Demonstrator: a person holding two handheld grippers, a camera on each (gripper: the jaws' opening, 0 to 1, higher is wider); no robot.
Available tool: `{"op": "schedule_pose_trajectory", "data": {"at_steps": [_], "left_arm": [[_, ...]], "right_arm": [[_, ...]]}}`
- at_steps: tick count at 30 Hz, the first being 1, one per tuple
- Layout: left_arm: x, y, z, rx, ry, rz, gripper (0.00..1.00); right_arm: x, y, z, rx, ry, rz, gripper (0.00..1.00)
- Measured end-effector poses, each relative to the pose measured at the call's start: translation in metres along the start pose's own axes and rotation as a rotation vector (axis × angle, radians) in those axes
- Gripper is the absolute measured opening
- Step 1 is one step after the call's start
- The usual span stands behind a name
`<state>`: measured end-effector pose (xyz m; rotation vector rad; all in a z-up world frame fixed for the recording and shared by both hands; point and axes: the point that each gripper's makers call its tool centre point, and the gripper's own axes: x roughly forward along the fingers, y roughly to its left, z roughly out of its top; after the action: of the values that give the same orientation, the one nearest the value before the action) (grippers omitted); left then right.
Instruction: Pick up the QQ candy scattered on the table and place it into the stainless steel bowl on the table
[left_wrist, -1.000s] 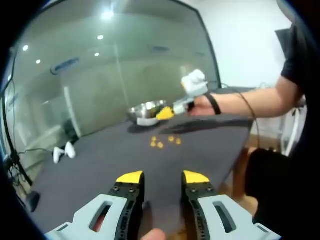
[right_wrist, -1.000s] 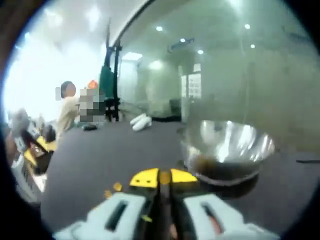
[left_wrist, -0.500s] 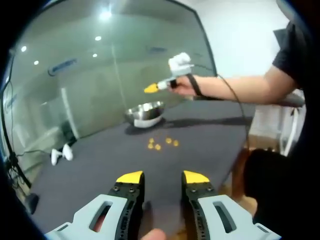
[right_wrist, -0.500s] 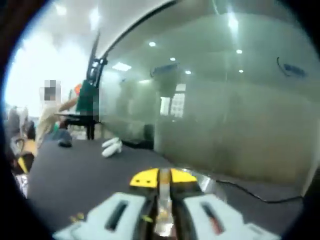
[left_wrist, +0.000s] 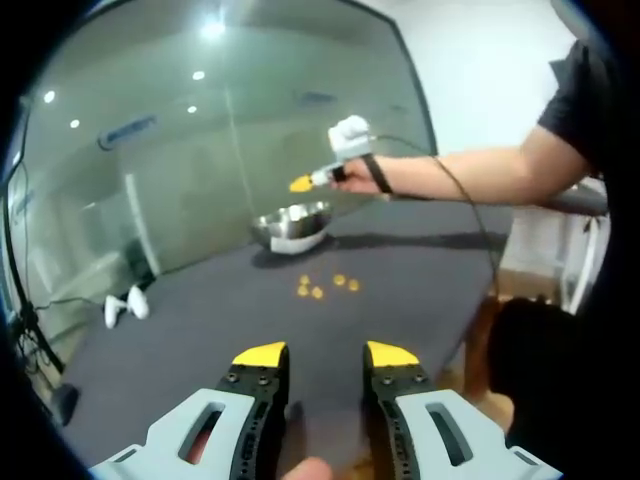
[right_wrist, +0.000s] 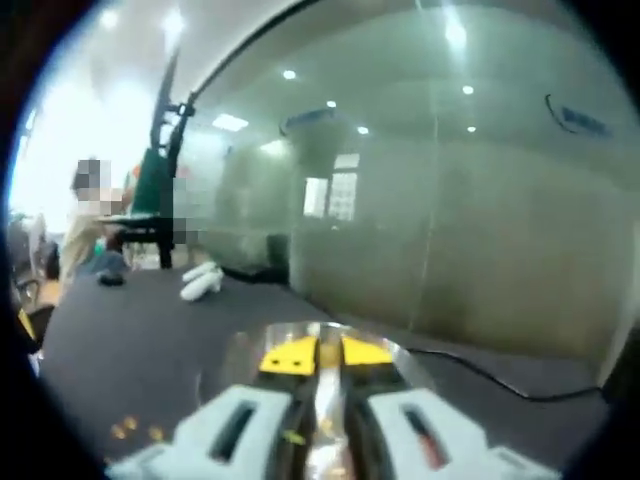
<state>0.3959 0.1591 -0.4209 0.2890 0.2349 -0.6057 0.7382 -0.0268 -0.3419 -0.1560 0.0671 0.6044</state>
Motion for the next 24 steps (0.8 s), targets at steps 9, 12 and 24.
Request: {"op": "schedule_pose_trajectory", "data": {"at_steps": [9, 12, 24], "left_arm": [[-0.001, 0.000, 0.000, -0.002, -0.002, -0.001, 0.31], [-0.001, -0.001, -0.001, 0.001, 0.001, -0.002, 0.31], [-0.003, -0.005, 0.004, 0.007, -0.015, -0.014, 0.31]], "right_arm": [[-0.008, 0.004, -0.003, 0.064, -0.002, 0.026, 0.15], [-0.015, 0.011, -0.006, 0.058, 0.017, 0.019, 0.15], [-0.031, 0.024, -0.007, 0.069, 0.021, 0.035, 0.14]]}}
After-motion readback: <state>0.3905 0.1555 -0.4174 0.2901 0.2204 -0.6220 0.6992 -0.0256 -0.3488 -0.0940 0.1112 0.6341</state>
